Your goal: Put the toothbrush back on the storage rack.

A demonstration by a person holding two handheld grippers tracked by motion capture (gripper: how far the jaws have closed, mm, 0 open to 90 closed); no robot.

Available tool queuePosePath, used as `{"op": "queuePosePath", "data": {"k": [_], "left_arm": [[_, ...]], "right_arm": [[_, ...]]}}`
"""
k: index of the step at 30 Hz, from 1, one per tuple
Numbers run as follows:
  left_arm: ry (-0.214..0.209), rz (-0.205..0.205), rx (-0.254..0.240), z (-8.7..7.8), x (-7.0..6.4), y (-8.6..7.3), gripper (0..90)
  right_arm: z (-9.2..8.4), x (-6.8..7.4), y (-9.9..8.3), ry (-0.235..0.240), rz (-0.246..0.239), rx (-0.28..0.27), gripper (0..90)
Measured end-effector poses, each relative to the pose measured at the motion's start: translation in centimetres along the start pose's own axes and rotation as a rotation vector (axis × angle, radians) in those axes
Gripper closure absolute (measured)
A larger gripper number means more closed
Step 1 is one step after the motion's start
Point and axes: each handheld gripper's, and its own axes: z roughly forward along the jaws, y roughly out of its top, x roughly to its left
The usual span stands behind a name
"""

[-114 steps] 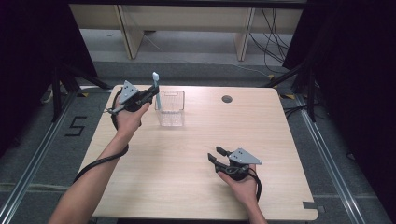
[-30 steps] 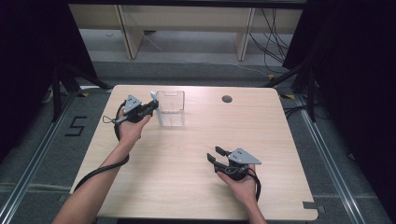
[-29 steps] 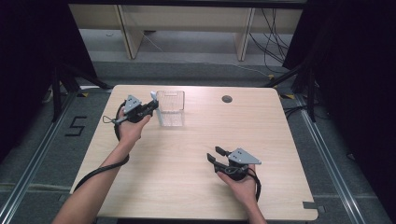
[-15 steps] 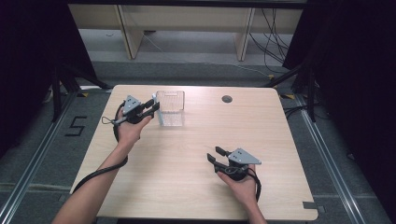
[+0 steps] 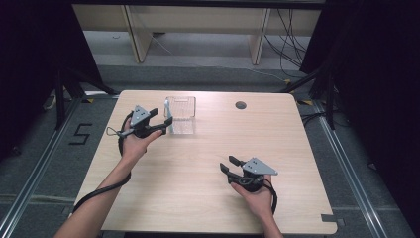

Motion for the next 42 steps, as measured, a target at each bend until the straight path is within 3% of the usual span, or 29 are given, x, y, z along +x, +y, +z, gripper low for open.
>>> {"op": "queuePosePath", "data": {"k": [2,5,8,9,11,12,19,20,23,29,30,31,37,39,42], "left_arm": [[0.0,-0.005,-0.003,-0.3,-0.1,0.0,25.1],[0.005,-0.003,-0.002,-0.7,-0.2,0.0,24.2],[0.001,0.007,0.0,-1.0,-0.3,-0.2,23.9],[0.001,0.002,0.001,-1.1,-0.3,-0.3,23.9],[-0.005,0.012,0.007,-1.3,-0.3,-0.5,23.9],[-0.007,-0.002,-0.001,-1.4,-0.4,-0.6,23.9],[-0.01,0.009,0.021,-2.3,-0.5,-1.2,23.9],[-0.009,0.006,0.021,-2.4,-0.5,-1.3,23.9],[-0.008,0.007,0.024,-2.8,-0.4,-1.6,23.9],[-0.004,0.006,0.036,-4.0,-0.4,-2.1,24.0],[-0.004,0.008,0.038,-4.1,-0.4,-2.2,24.0],[-0.003,0.004,0.041,-4.4,-0.5,-2.3,23.9],[0.0,0.016,0.056,-5.6,-0.7,-3.0,24.0],[-0.011,0.014,0.039,-5.8,-0.8,-3.4,24.0],[-0.004,0.007,0.062,-6.5,-1.0,-3.8,24.1]], "right_arm": [[-0.1,0.2,0.0,-0.001,0.033,0.013,52.3],[0.0,-0.1,0.0,-0.005,-0.017,-0.002,52.2],[0.1,-0.1,0.0,-0.002,-0.018,-0.007,52.2],[0.0,0.1,0.0,0.0,0.012,0.004,52.2],[-0.1,0.1,0.0,-0.006,0.016,0.013,52.2],[-0.1,0.2,0.0,-0.008,0.029,0.011,52.2],[0.0,0.0,0.0,0.005,0.016,-0.004,52.0],[0.0,-0.1,0.0,-0.005,-0.007,-0.012,52.0],[-0.1,0.1,0.0,0.002,0.027,-0.005,52.0],[0.0,-0.1,0.1,-0.008,-0.002,-0.018,51.9],[-0.1,0.1,0.1,-0.002,0.026,-0.004,51.9],[-0.1,0.0,0.1,-0.013,0.011,-0.005,51.9],[0.0,0.1,0.0,0.003,0.034,-0.007,51.8],[0.0,0.1,0.0,-0.004,0.033,-0.012,51.8],[-0.1,0.1,0.0,-0.007,0.029,-0.012,51.7]]}}
